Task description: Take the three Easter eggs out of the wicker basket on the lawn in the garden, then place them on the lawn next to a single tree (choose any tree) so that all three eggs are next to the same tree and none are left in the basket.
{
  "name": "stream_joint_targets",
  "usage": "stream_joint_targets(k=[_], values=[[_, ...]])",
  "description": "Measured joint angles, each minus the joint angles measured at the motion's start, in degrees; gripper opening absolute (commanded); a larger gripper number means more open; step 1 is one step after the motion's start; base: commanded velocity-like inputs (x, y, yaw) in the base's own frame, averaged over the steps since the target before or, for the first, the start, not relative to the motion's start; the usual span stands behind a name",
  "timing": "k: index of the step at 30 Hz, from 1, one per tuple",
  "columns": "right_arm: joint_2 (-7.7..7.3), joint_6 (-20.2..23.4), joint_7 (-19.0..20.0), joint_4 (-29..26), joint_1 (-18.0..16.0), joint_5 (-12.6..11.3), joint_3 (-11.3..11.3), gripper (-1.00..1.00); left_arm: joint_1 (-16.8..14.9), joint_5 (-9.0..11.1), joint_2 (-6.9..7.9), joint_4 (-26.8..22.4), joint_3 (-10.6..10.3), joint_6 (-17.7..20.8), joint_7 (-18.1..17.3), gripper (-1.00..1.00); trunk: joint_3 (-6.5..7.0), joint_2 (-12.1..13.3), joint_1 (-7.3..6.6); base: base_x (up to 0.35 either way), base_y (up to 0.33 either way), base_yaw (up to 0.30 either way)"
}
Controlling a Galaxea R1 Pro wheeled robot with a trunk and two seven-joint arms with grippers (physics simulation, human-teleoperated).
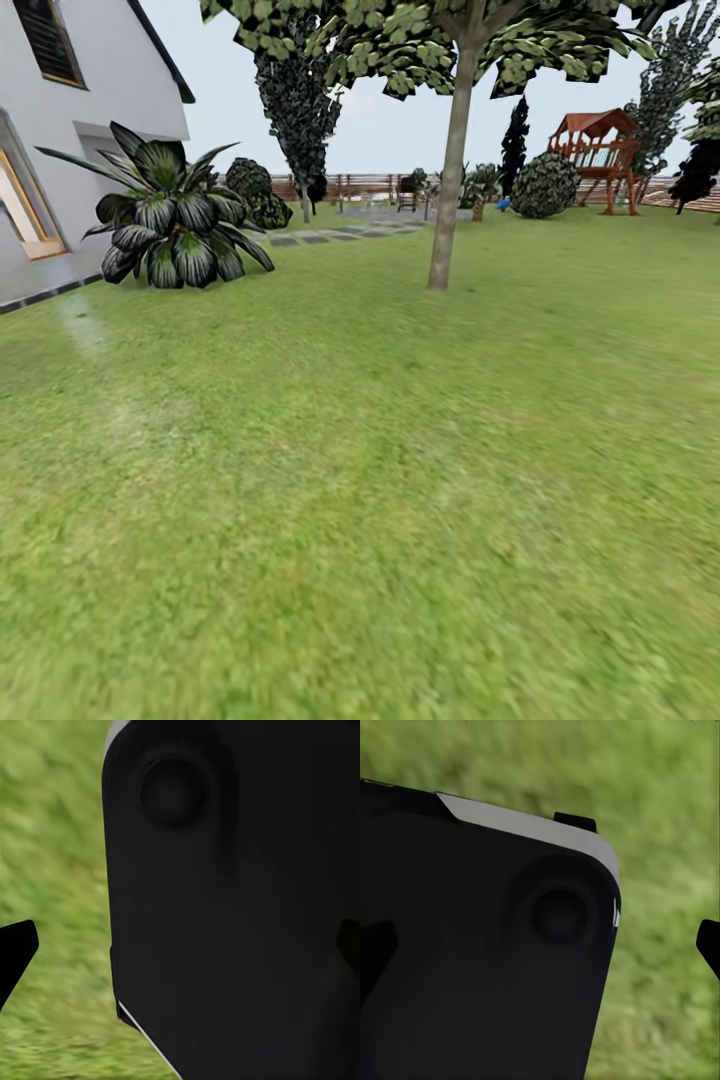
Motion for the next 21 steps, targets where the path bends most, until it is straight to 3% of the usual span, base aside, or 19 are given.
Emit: stream_joint_targets(k=[7,21], values=[[0.01,0.06,0.00,-0.03,0.02,-0.15,0.00,1.00,0.01,0.00,0.00,0.03,0.04,0.00,-0.01,1.00,0.35,0.00,-0.02,0.057,0.000,0.000],[0.08,0.07,0.00,-0.06,0.01,-0.25,0.00,1.00,0.00,0.00,0.00,0.03,0.04,0.00,0.00,1.00,0.37,0.00,-0.04,0.323,0.000,0.000]])
